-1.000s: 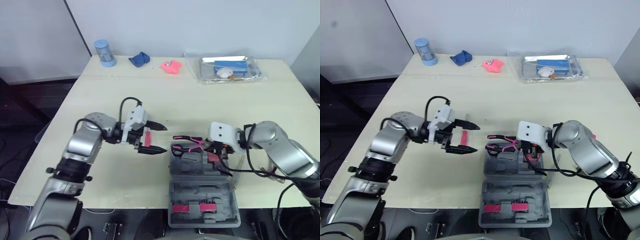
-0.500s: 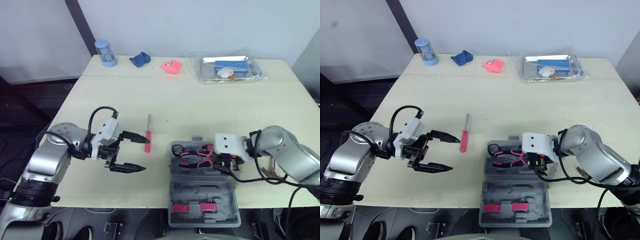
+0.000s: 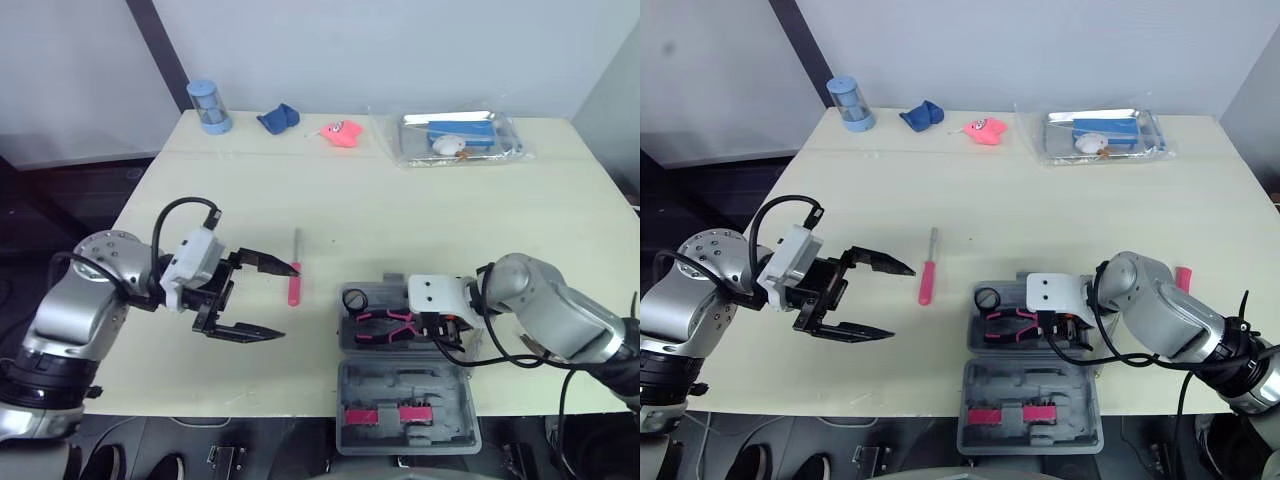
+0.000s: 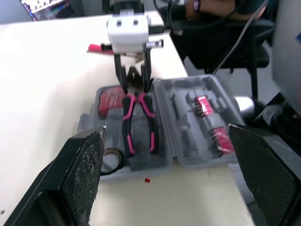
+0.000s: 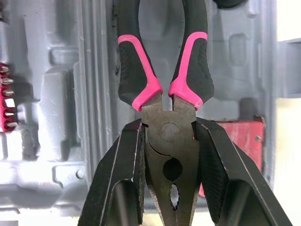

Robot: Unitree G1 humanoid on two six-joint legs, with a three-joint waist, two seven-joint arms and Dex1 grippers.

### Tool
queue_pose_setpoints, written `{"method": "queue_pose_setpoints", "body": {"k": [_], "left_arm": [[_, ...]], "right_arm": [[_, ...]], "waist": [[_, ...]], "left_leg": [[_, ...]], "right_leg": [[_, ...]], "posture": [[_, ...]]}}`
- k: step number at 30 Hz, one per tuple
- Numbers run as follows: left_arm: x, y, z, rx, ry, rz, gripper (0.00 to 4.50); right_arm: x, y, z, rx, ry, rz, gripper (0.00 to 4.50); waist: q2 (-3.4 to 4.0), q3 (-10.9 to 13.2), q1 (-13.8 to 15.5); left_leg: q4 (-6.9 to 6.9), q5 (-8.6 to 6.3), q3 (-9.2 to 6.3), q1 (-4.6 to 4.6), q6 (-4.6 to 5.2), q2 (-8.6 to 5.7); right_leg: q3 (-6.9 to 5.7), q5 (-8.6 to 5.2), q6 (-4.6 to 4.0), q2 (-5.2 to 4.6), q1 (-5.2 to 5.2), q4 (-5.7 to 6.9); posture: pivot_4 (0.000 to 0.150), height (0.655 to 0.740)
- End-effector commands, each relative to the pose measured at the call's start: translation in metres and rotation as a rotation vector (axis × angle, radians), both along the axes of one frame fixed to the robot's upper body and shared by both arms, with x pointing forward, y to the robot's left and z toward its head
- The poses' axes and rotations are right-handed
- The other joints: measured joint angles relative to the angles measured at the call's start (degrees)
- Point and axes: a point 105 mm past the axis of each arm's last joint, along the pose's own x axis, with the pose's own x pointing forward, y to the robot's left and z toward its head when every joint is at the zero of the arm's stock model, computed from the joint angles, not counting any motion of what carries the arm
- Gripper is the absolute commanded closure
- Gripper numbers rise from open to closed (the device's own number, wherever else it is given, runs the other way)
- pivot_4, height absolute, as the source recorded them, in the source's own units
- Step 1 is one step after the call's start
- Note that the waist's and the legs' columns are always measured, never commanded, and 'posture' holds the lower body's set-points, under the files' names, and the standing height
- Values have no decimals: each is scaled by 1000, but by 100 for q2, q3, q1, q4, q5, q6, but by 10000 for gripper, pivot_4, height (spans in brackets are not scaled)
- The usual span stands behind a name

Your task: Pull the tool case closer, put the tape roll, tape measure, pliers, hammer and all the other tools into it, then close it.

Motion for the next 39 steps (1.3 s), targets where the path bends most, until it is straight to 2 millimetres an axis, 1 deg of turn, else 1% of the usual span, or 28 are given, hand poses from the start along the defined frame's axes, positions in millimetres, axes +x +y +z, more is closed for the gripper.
{"method": "queue_pose_setpoints", "body": {"k": [1,7,13,22,24,25,28,29,30,36,38,39], "left_arm": [[-12,1,2,24,-10,-87,1245],[-13,6,-1,46,-6,-79,1245],[-11,11,-4,70,-10,-63,1245],[-10,11,-7,68,-8,-54,1245],[-9,11,-7,67,-11,-53,0],[-9,11,-7,67,-12,-53,0],[-9,10,-8,65,-14,-53,0],[-9,10,-8,65,-14,-53,0],[-9,10,-9,64,-14,-53,0],[-9,11,-10,64,-13,-50,0],[-9,11,-10,64,-14,-50,0],[-9,12,-10,63,-14,-49,0]], "right_arm": [[0,6,7,-3,-38,21,34208],[6,13,4,3,-53,0,34208],[5,13,0,7,-45,-3,34208],[7,15,0,25,-43,-10,34208],[7,14,0,18,-46,0,24466],[7,13,0,16,-46,4,21396],[7,13,1,21,-49,6,8608],[8,13,2,27,-55,4,3183],[9,14,4,37,-60,-1,222],[11,14,16,130,-78,-22,222],[13,18,22,221,-93,-44,222],[14,23,28,302,-122,-30,222]], "waist": [[4,3,1],[5,3,3],[7,4,2],[7,4,-1],[7,4,-1],[7,4,0],[7,4,2],[7,4,0],[7,4,-1],[7,4,5],[6,4,7],[6,4,5]], "left_leg": [[0,0,0,0,0,0],[0,0,0,0,0,-1],[0,0,1,0,0,-1],[0,0,1,0,0,-1],[0,0,1,0,0,-1],[0,0,1,0,0,-1],[0,0,1,0,0,-1],[0,0,1,0,0,-1],[0,0,1,0,0,-1],[0,0,1,0,0,-1],[0,0,1,0,0,-1],[0,0,0,0,0,0]], "right_leg": [[0,0,0,0,0,0],[-1,0,0,2,0,1],[-1,0,0,3,0,1],[-1,0,0,4,0,1],[-1,0,0,4,0,2],[-1,0,0,4,0,2],[-1,0,0,4,0,1],[-1,0,0,4,0,0],[-1,0,0,4,0,1],[-1,0,0,5,0,1],[-1,0,0,4,1,1],[-1,0,0,4,1,1]], "posture": [[1500,7400],[1500,7400],[1500,7400],[1500,7400],[1500,7400],[1500,7400],[1500,7400],[1500,7400],[1500,7400],[1500,7400],[1500,7400],[1500,7400]]}}
